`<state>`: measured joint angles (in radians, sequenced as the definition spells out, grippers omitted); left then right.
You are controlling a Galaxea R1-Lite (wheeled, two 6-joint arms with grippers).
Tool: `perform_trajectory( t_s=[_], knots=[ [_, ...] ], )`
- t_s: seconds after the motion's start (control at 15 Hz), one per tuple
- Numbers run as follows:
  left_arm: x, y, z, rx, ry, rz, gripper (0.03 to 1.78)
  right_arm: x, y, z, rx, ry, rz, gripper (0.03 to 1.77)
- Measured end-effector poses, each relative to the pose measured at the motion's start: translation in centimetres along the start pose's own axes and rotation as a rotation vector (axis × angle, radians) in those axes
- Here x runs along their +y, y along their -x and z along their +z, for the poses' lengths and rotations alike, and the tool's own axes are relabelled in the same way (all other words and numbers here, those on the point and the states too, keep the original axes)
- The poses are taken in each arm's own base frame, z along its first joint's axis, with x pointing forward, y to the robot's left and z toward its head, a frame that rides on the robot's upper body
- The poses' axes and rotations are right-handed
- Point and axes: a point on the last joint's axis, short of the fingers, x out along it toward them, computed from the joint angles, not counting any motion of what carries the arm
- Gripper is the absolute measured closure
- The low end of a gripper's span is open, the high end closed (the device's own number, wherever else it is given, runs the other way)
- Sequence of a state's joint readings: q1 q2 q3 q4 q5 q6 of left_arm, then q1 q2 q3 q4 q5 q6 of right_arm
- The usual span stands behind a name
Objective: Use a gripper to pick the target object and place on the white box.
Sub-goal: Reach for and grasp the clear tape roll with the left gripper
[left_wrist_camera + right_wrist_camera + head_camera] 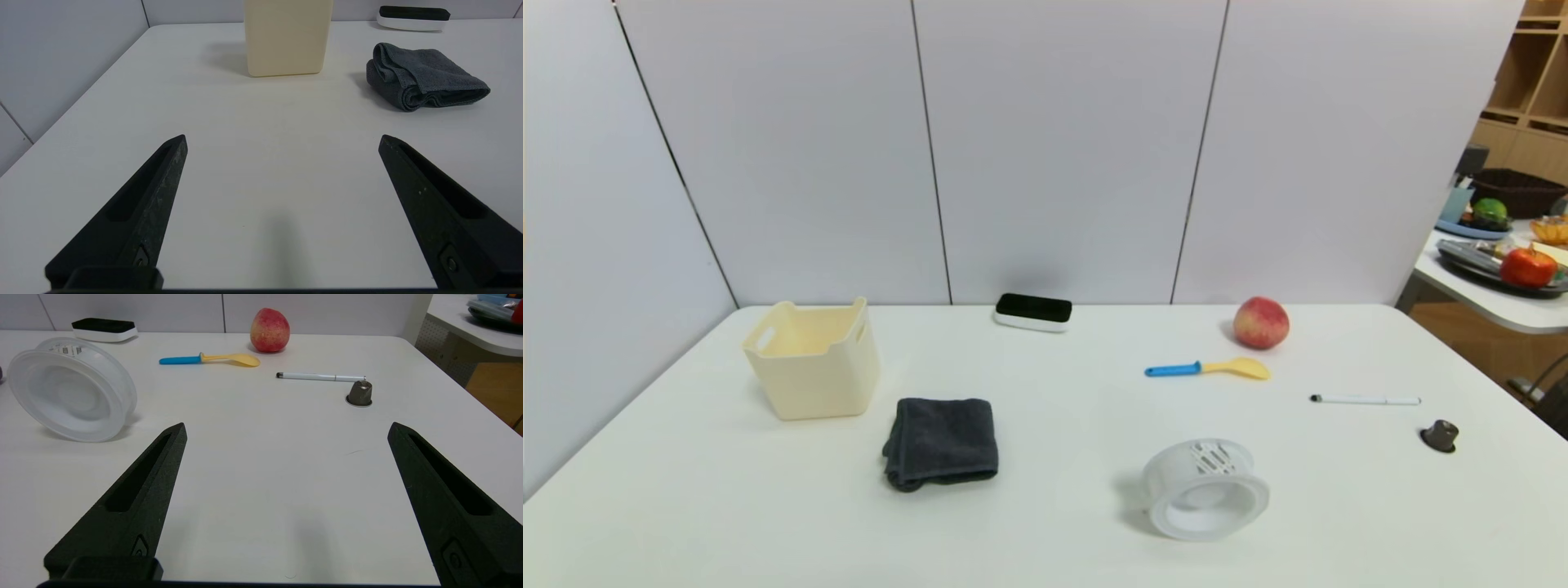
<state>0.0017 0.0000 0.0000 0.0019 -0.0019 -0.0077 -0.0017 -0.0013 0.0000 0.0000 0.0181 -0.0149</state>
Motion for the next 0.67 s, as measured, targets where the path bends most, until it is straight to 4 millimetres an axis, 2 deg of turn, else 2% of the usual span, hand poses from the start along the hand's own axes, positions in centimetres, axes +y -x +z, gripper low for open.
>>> perform_trajectory(
  t_s=[0.27, 0.47, 0.67],
  knots=[
    [0.0, -0.1, 0.5, 0.032, -0.011, -0.004, 0.12, 0.0, 0.0, 0.0, 0.000, 0.000, 0.000, 0.10],
    [0.0, -0.5, 3.6, 0.090, -0.029, -0.013, 0.12, 0.0, 0.0, 0.0, 0.000, 0.000, 0.000, 0.10],
    [-0.1, -2.3, 7.9, 0.187, -0.096, -0.067, 0.12, 0.0, 0.0, 0.0, 0.000, 0.000, 0.000, 0.10]
  ],
)
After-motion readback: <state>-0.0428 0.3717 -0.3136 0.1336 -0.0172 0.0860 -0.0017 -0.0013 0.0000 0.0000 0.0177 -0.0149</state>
